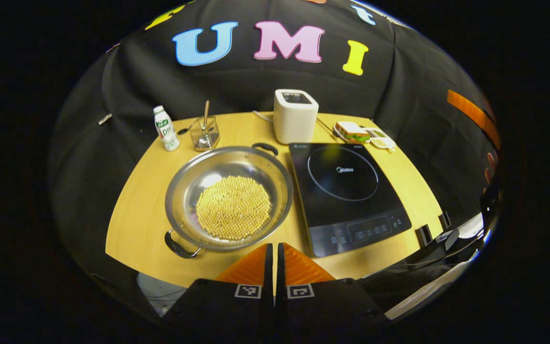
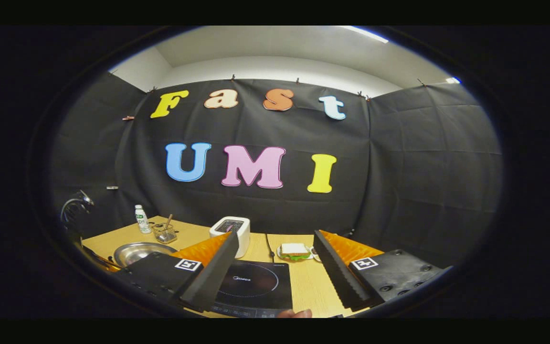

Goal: First push the handle of the pot to place it horizontally, then grasp the pot with both hands and set it on the induction cooktop.

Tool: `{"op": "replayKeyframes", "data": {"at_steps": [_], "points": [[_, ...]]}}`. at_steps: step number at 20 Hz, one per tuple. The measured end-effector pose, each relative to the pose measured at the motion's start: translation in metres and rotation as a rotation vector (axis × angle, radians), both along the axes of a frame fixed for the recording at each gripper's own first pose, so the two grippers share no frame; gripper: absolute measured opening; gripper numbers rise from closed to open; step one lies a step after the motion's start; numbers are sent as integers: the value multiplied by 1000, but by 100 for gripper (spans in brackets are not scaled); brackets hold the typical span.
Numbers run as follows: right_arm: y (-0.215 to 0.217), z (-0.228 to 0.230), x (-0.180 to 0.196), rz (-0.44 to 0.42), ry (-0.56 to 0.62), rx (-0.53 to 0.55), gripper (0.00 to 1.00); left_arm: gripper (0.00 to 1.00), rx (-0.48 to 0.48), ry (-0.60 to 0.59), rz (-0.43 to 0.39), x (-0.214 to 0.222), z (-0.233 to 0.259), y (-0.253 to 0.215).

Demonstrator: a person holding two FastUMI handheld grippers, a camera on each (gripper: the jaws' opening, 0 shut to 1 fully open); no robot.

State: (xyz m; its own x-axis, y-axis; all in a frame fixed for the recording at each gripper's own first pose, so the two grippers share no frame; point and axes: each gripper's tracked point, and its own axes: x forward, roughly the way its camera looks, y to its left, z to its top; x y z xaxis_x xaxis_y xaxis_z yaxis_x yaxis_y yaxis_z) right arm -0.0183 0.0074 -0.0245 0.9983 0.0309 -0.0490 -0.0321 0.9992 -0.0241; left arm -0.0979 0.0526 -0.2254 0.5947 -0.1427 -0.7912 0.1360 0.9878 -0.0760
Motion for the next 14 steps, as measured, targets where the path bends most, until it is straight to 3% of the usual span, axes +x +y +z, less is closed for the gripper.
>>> {"op": "replayKeyframes", "data": {"at_steps": [4,7,14], "points": [[-1,-1,2,-6,3,-1,98,5,16,178,-20,-16,-34,34],[-2,-4,4,-13,13,4,98,5,58,204,-31,-10,-46,61],[-5,-8,7,-28,21,0,98,5,6,340,-14,-1,-87,89]]}}
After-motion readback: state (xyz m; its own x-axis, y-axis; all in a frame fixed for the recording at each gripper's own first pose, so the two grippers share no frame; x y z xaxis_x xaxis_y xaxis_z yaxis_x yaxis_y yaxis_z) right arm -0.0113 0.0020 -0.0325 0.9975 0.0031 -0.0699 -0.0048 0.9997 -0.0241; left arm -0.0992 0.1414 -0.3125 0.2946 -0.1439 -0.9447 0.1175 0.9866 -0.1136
